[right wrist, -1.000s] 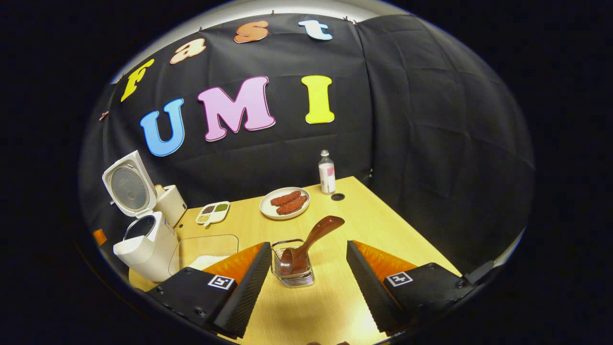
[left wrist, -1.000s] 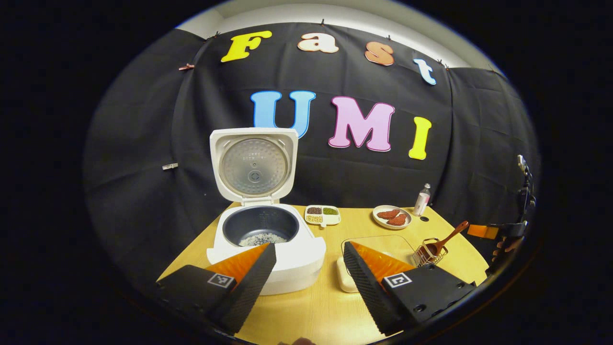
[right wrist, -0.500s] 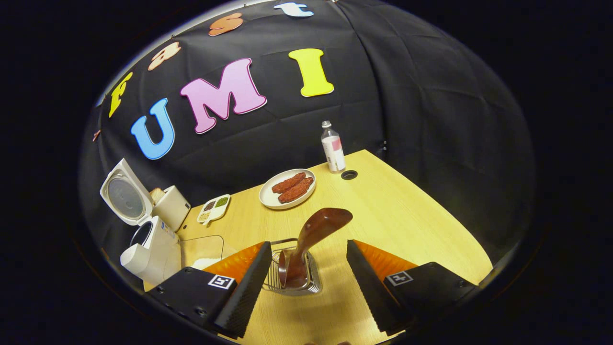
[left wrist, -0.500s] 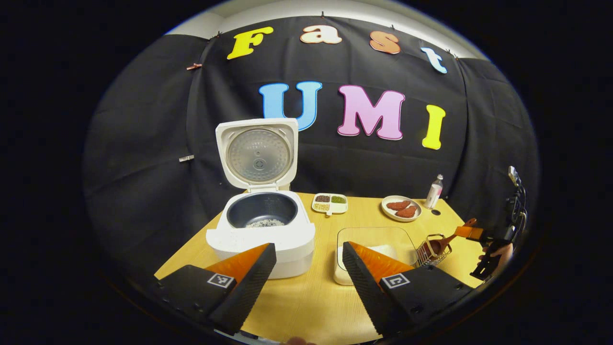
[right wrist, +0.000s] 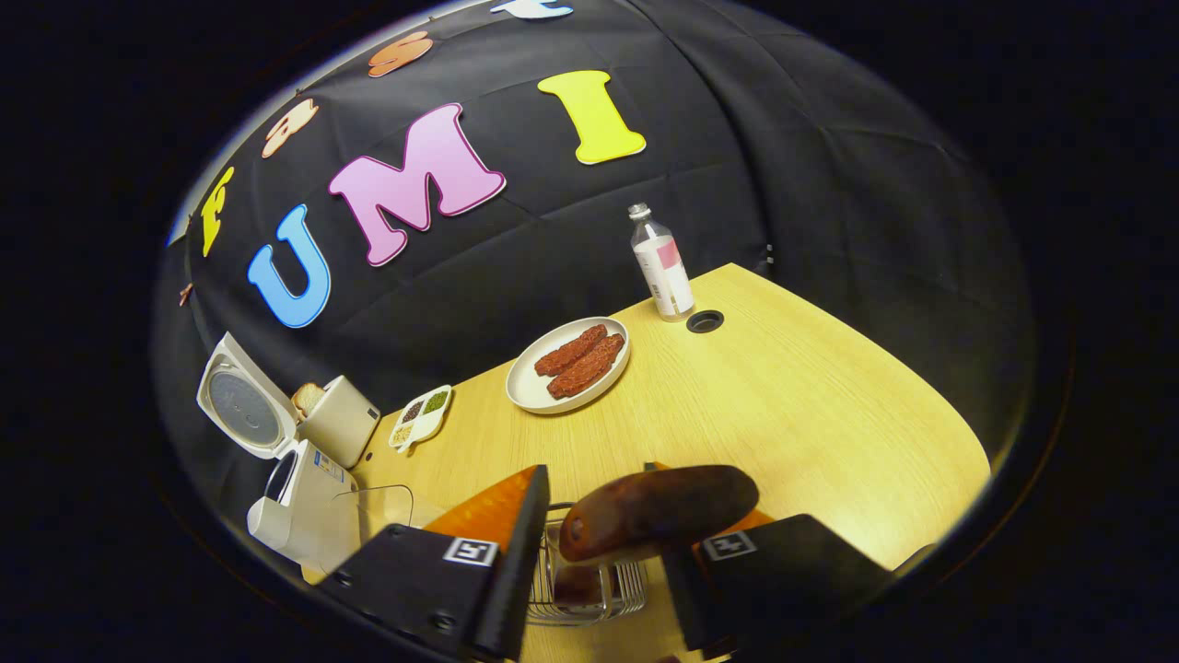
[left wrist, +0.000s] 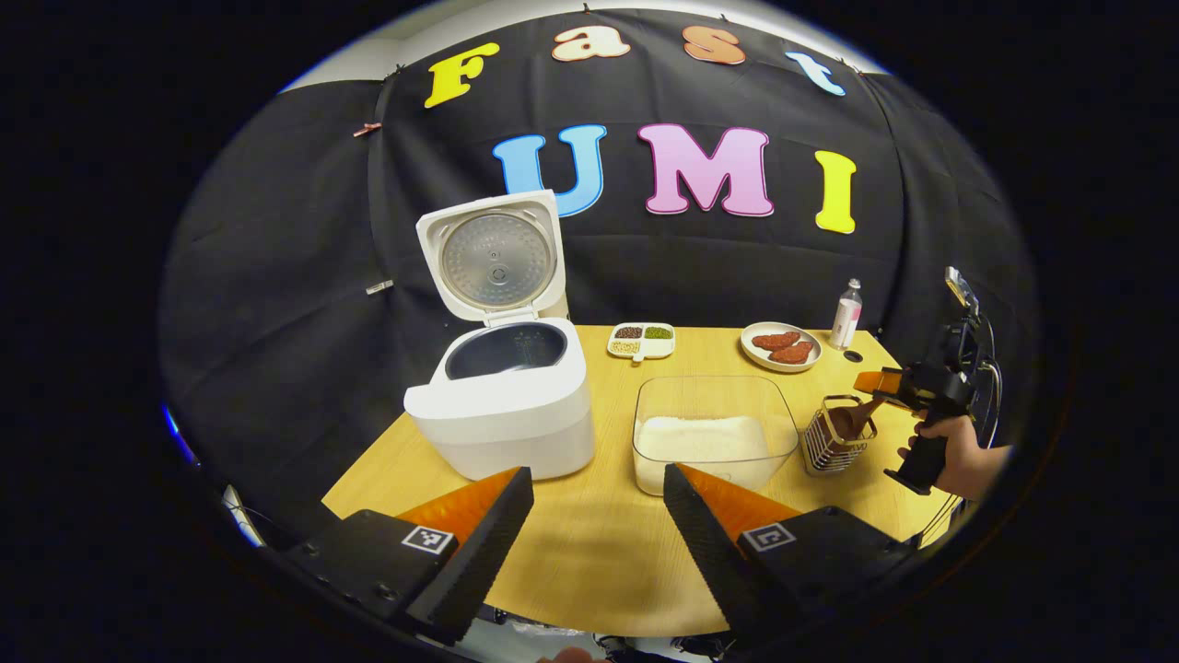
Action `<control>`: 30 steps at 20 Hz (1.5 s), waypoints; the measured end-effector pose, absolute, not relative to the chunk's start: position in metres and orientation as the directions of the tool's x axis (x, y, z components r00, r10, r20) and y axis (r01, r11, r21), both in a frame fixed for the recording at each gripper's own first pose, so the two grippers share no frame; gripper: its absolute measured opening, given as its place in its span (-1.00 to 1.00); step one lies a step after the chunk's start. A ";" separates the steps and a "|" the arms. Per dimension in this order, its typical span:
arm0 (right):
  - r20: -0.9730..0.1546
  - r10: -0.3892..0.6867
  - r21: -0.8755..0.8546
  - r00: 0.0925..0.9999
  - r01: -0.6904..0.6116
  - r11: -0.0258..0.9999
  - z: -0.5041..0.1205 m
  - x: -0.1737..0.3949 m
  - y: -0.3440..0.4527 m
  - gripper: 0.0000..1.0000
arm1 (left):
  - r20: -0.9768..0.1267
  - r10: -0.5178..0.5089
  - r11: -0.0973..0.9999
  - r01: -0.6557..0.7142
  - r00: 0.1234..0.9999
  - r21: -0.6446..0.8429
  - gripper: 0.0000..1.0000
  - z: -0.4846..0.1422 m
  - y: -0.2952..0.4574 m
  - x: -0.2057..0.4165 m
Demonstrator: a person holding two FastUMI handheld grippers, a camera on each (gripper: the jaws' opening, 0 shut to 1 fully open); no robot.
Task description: Close the left gripper, press the button to open the rice cooker; take a wooden spoon from the chopstick holder with the right hand, scoop a spoonful of rice and pour it into the rice cooker, then put the wooden spoon back into the chopstick holder.
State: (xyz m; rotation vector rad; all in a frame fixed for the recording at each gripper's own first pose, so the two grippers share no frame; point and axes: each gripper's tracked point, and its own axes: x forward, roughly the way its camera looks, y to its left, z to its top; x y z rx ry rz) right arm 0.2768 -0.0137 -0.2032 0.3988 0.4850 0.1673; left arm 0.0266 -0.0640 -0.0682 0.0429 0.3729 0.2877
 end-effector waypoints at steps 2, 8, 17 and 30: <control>-0.399 0.272 0.424 0.876 -0.087 0.901 -0.198 0.279 -0.008 -0.31 | -0.374 0.288 0.958 -0.269 0.882 0.104 0.96 -0.080 -0.071 0.019; -0.402 0.268 0.416 0.876 -0.086 0.905 -0.190 0.269 -0.005 -0.54 | -0.385 0.267 0.964 -0.244 0.883 0.110 0.96 -0.092 -0.085 0.021; -0.345 0.219 0.365 0.913 -0.085 0.927 -0.123 0.263 -0.005 -0.58 | -0.327 0.235 0.971 -0.234 0.915 0.043 0.96 -0.080 -0.051 0.028; -0.269 0.236 0.293 0.934 -0.155 0.944 -0.050 0.228 0.099 -0.58 | -0.293 0.181 0.983 -0.178 0.939 0.037 0.96 -0.092 0.044 0.015</control>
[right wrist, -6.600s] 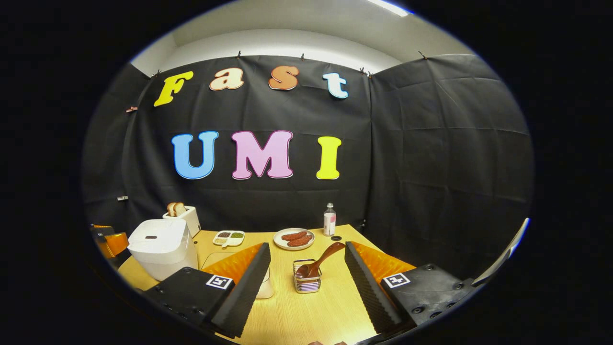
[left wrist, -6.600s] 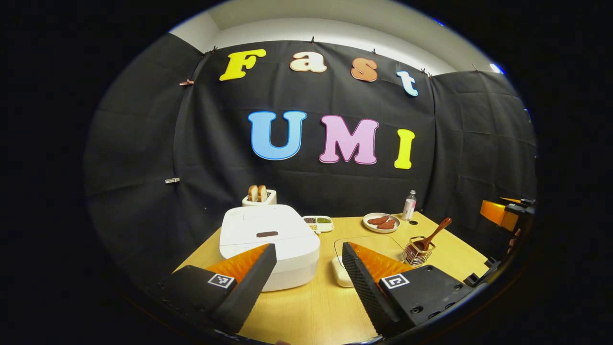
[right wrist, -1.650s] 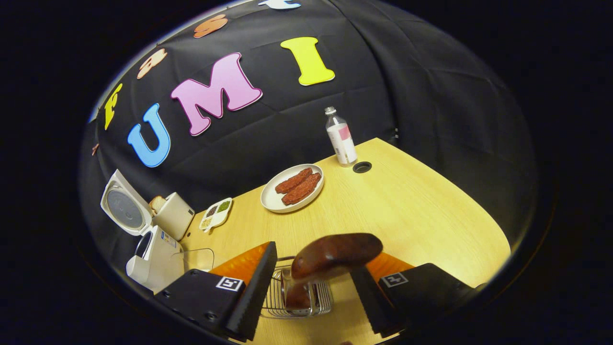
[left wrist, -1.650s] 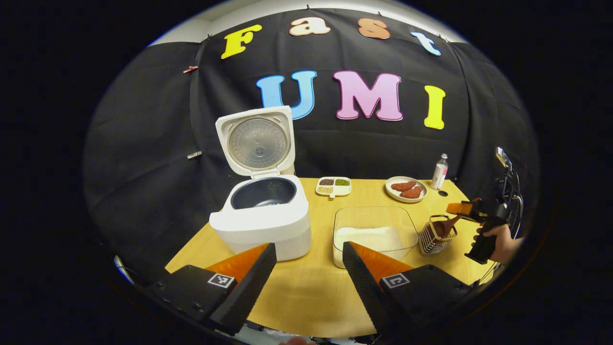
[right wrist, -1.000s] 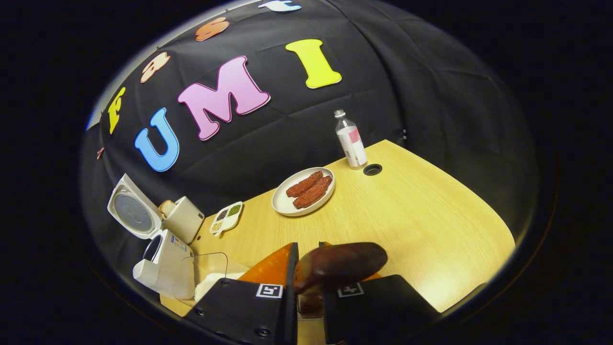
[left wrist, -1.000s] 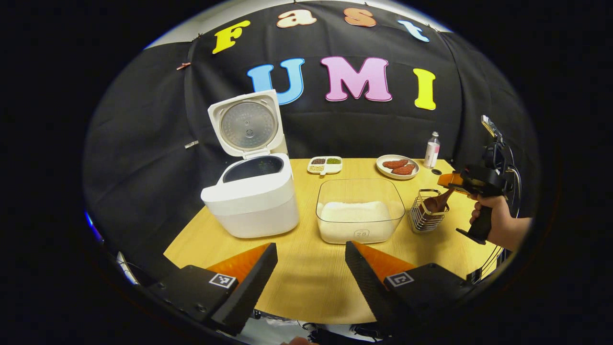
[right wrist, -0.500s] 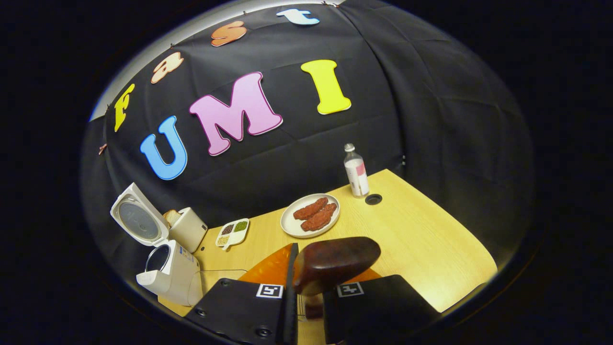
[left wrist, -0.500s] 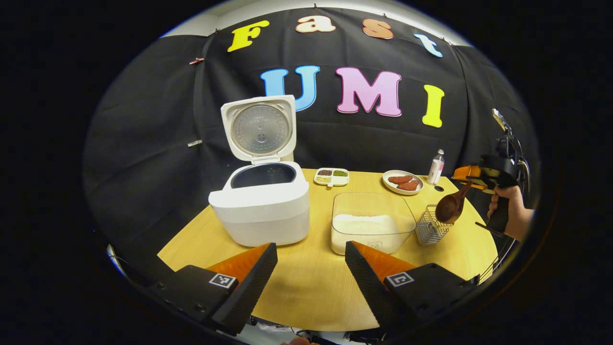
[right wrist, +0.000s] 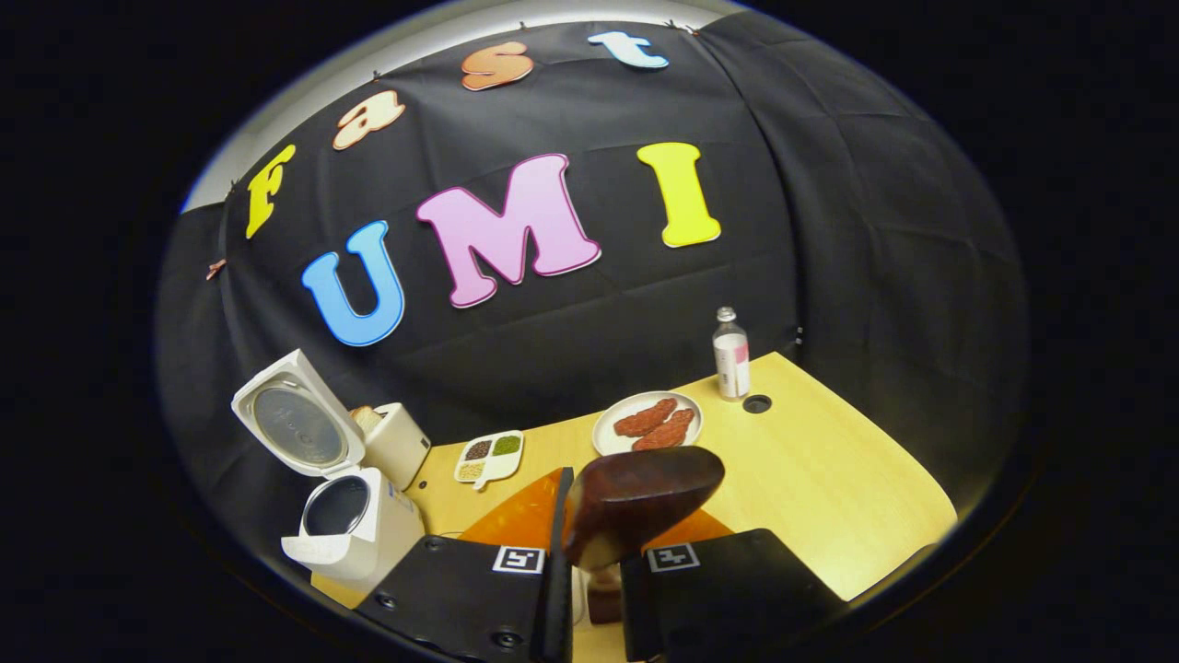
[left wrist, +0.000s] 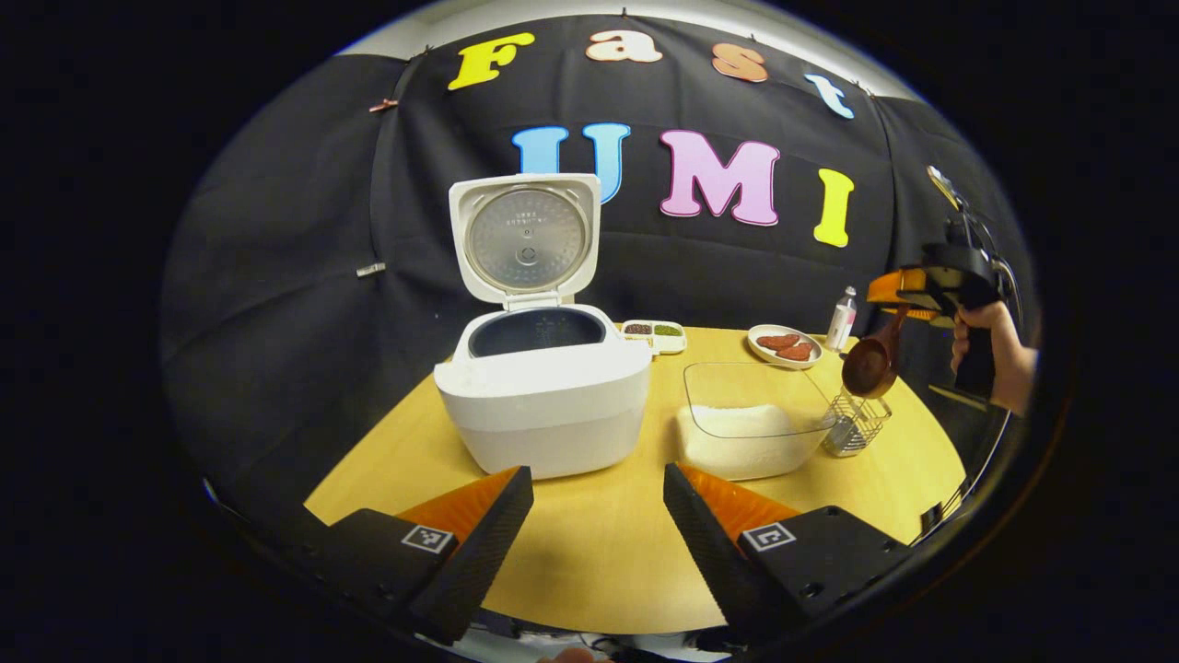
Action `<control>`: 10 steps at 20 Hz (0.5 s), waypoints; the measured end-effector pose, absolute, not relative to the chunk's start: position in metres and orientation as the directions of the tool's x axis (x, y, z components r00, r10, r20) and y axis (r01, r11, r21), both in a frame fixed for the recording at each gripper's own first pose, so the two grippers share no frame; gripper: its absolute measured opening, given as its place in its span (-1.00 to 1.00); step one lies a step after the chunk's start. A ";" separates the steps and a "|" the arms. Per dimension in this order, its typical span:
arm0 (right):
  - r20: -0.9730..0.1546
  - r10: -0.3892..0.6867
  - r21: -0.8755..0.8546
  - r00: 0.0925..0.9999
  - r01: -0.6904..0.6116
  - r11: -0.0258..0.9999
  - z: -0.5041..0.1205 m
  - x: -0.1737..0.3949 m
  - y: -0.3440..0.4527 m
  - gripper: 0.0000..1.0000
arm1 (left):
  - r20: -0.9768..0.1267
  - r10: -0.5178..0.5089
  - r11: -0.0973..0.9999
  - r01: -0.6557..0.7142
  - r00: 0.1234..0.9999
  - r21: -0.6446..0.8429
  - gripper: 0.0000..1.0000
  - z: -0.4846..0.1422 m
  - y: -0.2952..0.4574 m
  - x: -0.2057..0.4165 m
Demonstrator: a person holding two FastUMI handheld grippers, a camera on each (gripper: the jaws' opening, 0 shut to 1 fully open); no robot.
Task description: Close the left gripper, press the button to open the rice cooker; take a wooden spoon from the chopstick holder with the right hand, scoop a spoonful of rice and pour it into the rice cooker, then put the wooden spoon back into the chopstick holder.
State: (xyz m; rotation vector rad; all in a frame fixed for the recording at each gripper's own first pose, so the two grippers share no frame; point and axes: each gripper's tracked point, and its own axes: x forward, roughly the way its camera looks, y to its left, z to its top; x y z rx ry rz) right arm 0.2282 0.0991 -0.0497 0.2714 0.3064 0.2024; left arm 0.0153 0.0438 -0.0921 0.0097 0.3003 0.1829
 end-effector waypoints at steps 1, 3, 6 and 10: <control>-0.269 0.243 0.284 0.932 -0.165 0.945 -0.049 0.228 0.112 -0.58 | -0.282 0.166 0.986 -0.164 0.945 0.029 0.96 -0.090 0.046 0.017; -0.267 0.259 0.268 0.928 -0.186 0.945 -0.051 0.228 0.136 -0.58 | -0.290 0.126 0.991 -0.133 0.949 -0.004 0.96 -0.094 0.047 0.019; -0.282 0.285 0.245 0.916 -0.218 0.945 -0.067 0.231 0.169 -0.49 | -0.312 0.094 0.994 -0.105 0.945 -0.020 0.96 -0.105 0.055 0.021; -0.315 0.282 0.199 0.906 -0.227 0.953 -0.104 0.245 0.193 -0.48 | -0.324 0.080 0.997 -0.083 0.943 0.004 0.96 -0.112 0.069 0.025</control>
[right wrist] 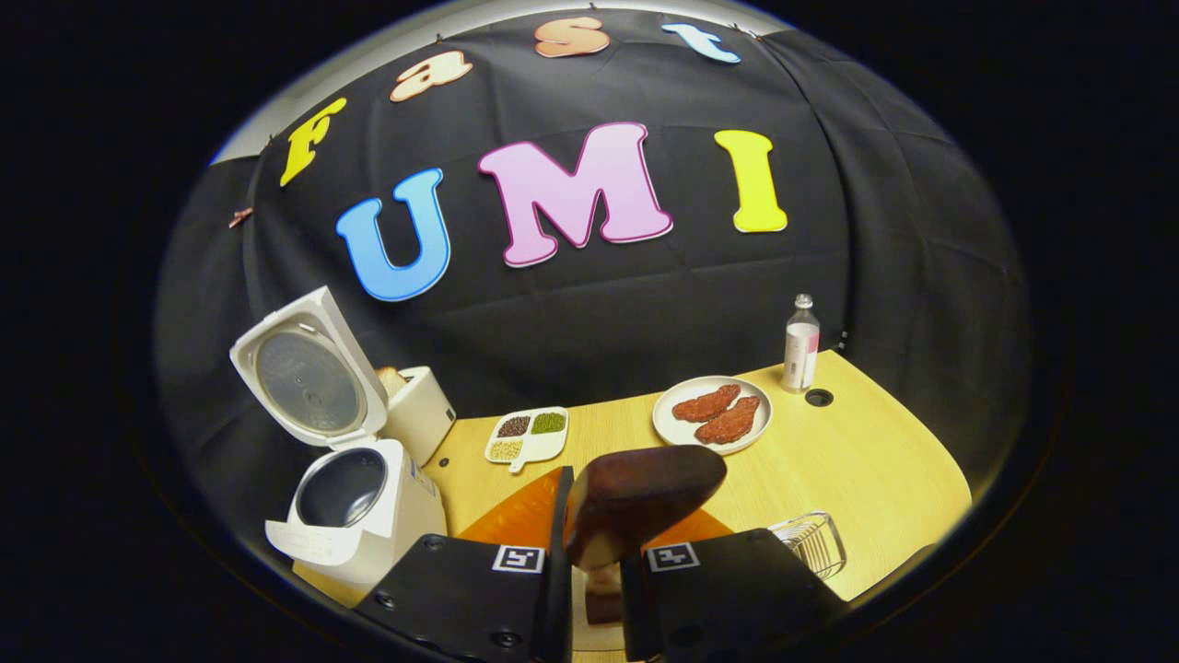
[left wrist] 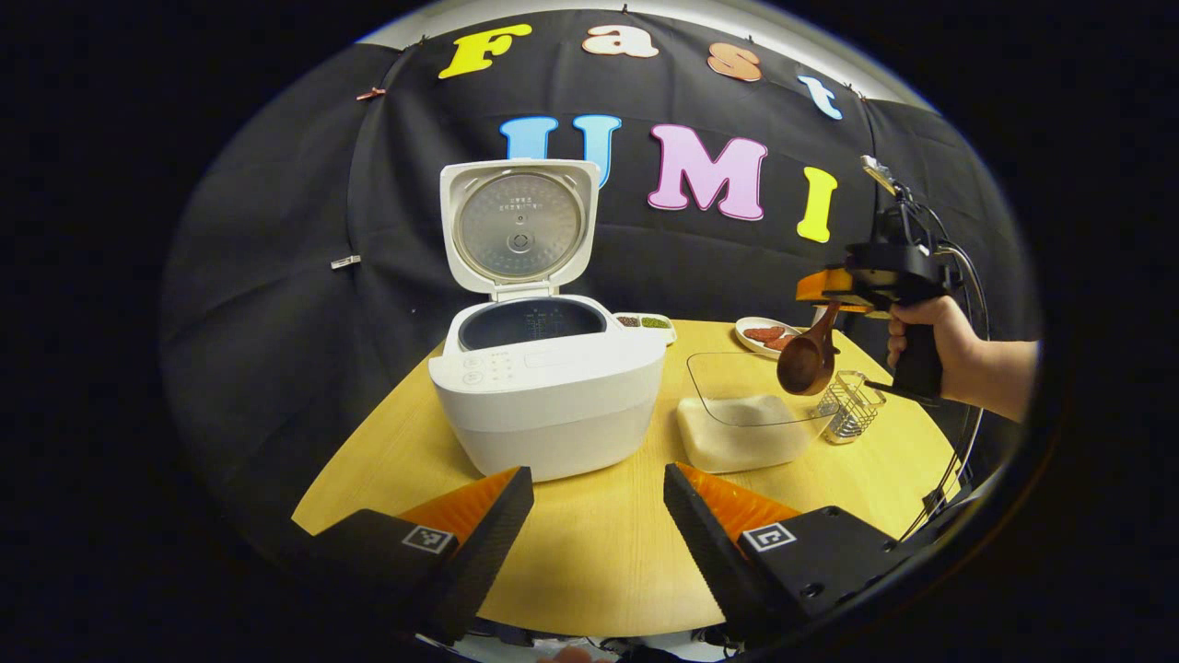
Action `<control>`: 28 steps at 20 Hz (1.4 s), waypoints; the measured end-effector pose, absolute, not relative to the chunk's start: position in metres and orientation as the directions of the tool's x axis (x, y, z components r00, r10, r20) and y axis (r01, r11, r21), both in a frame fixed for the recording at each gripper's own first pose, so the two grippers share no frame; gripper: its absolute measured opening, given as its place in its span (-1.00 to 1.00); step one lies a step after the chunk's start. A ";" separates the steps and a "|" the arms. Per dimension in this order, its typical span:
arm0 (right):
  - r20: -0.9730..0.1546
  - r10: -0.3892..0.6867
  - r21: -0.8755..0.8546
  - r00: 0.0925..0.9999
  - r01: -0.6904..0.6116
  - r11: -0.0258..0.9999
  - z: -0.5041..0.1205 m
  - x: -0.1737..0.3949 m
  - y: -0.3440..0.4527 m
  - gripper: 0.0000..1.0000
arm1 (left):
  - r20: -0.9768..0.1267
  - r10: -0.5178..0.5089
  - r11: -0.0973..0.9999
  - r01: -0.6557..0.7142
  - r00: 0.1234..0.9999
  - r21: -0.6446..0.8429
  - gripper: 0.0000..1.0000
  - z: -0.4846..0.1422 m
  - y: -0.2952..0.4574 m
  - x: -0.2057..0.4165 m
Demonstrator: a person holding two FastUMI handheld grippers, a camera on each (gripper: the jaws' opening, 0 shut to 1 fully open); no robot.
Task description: Close the left gripper, press the button to open the rice cooker; take a wooden spoon from the chopstick holder with the right hand, scoop a spoonful of rice and pour it into the rice cooker, then put the wooden spoon back into the chopstick holder.
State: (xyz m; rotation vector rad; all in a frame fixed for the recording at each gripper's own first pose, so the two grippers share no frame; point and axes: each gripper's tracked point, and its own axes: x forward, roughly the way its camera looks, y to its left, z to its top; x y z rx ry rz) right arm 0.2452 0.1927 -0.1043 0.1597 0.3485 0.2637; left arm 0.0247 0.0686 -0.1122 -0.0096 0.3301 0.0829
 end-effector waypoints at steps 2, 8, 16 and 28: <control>-0.321 0.265 0.176 0.909 -0.218 0.960 -0.122 0.252 0.198 -0.49 | -0.310 0.106 0.994 -0.104 0.945 0.022 0.96 -0.114 0.084 0.026; -0.326 0.203 0.110 0.923 -0.177 0.978 -0.171 0.258 0.202 -0.48 | -0.313 0.120 0.993 -0.117 0.942 0.028 0.96 -0.134 0.109 0.036; -0.358 0.254 0.211 0.899 -0.187 0.960 -0.182 0.221 0.236 -0.48 | -0.331 0.118 0.993 -0.121 0.936 0.012 0.96 -0.149 0.120 0.025; -0.459 0.321 0.517 0.828 -0.045 0.855 -0.189 0.189 0.259 -0.57 | -0.329 0.125 0.990 -0.138 0.936 -0.017 0.96 -0.152 0.115 -0.004</control>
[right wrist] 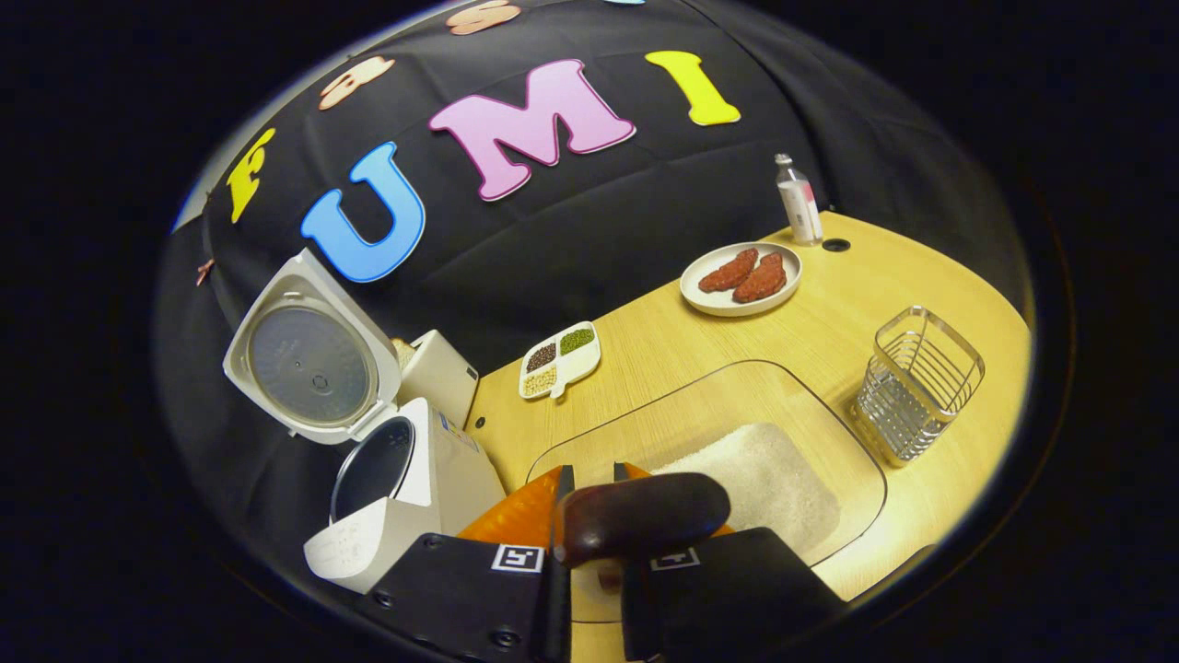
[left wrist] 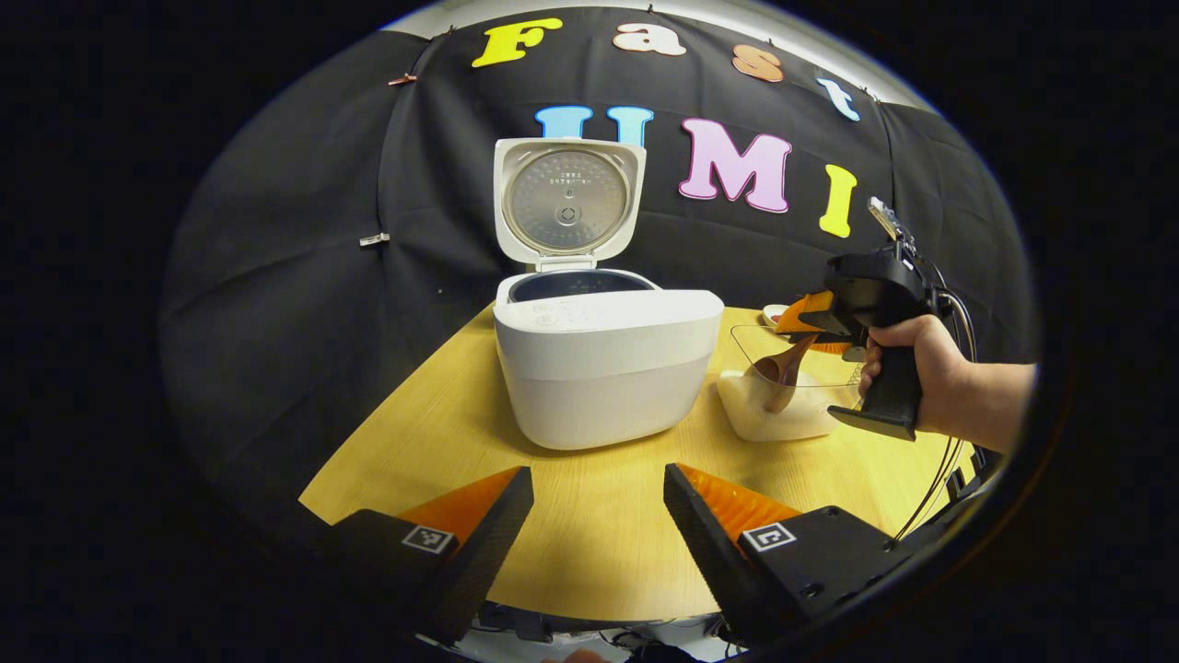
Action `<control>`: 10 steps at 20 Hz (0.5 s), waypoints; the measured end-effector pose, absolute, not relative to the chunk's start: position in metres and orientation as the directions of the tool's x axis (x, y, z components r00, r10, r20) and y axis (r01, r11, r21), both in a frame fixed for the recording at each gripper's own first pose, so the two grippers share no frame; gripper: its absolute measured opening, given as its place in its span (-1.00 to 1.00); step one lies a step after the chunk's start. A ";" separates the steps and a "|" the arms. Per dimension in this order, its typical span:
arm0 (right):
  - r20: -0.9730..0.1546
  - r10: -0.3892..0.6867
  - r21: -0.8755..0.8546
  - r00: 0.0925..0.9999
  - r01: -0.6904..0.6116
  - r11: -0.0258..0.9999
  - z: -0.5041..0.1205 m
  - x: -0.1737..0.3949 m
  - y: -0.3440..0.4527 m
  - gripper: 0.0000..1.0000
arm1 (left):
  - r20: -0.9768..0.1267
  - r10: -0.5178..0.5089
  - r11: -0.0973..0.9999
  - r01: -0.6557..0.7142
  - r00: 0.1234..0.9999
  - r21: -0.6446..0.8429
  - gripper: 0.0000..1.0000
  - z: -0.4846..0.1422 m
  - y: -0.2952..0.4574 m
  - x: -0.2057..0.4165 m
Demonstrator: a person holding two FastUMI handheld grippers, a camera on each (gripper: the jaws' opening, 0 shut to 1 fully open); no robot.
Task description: Close the left gripper, press the button to open the rice cooker; take a wooden spoon from the chopstick holder with the right hand, scoop a spoonful of rice and pour it into the rice cooker, then put the wooden spoon back into the chopstick holder.
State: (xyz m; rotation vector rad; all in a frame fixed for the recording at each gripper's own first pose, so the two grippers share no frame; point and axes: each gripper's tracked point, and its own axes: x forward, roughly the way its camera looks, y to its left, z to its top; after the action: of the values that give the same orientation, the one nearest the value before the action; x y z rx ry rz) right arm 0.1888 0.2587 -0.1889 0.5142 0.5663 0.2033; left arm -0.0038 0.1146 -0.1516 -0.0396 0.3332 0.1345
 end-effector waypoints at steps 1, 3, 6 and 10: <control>-0.470 0.323 0.548 0.822 -0.015 0.837 -0.190 0.189 0.254 -0.57 | -0.327 0.128 0.990 -0.140 0.936 -0.015 0.96 -0.150 0.116 -0.004; -0.490 0.325 0.602 0.809 0.044 0.797 -0.192 0.188 0.244 -0.57 | -0.322 0.136 0.989 -0.147 0.937 -0.010 0.96 -0.149 0.116 -0.006; -0.505 0.313 0.642 0.804 0.108 0.759 -0.194 0.188 0.224 -0.58 | -0.320 0.144 0.988 -0.153 0.937 -0.003 0.96 -0.146 0.117 -0.005; -0.499 0.286 0.671 0.818 0.156 0.725 -0.186 0.192 0.196 -0.58 | -0.327 0.136 0.990 -0.143 0.935 0.002 0.96 -0.144 0.112 -0.005</control>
State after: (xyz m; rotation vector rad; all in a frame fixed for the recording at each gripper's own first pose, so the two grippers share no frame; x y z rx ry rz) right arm 0.1920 0.1955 -0.1856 0.7691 0.6243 0.0771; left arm -0.0053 0.1118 -0.1438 -0.0219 0.3325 0.1422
